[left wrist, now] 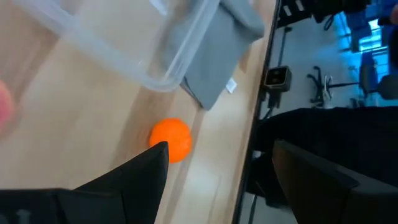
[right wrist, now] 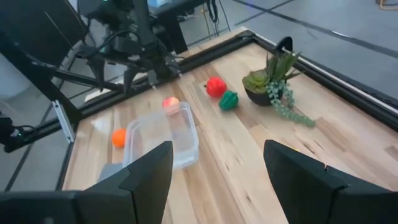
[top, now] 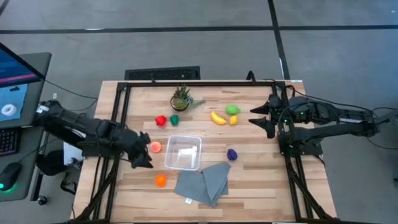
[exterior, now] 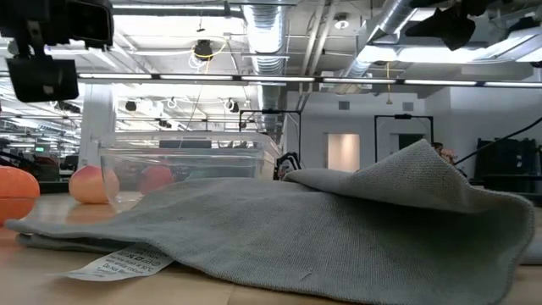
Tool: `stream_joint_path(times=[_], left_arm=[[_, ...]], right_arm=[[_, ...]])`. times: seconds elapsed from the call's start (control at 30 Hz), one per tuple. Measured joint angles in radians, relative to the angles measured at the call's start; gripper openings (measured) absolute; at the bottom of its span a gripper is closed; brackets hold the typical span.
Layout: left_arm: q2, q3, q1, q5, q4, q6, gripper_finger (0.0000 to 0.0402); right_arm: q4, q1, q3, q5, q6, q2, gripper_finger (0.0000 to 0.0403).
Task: Pick and placing Produce into tupperware
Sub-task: Put the orange into the transparent container
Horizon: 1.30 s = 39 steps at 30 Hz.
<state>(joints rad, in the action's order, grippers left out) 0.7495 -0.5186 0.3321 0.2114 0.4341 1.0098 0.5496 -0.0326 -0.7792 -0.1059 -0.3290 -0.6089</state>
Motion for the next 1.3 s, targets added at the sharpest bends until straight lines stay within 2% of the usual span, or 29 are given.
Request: stream_joint_path(times=[0.2,0.47,0.9,1.1,1.3], left_arm=[[0.054,-0.001,0.180,-0.180,0.000,0.140,0.0274],[0.224,-0.057,0.391,-0.400,-0.003,0.266,0.0274],[0.532,-0.166,0.570,-0.549,0.061,0.356,0.0274],[0.646,-0.223,0.599,-0.565,0.133,0.430,0.0274],[0.691,-0.253,0.596,-0.652,0.131,0.417,0.0274]], right_arm=[[0.016,0.000,-0.001,0.000,0.022,0.025,0.0275],[0.027,0.000,0.000,0.000,0.023,0.036,0.0275],[0.036,0.000,0.000,0.001,0.034,0.037,0.0275],[0.061,0.000,0.000,0.001,0.026,0.037,0.0276],[0.061,0.000,0.000,0.001,0.026,0.037,0.0276]])
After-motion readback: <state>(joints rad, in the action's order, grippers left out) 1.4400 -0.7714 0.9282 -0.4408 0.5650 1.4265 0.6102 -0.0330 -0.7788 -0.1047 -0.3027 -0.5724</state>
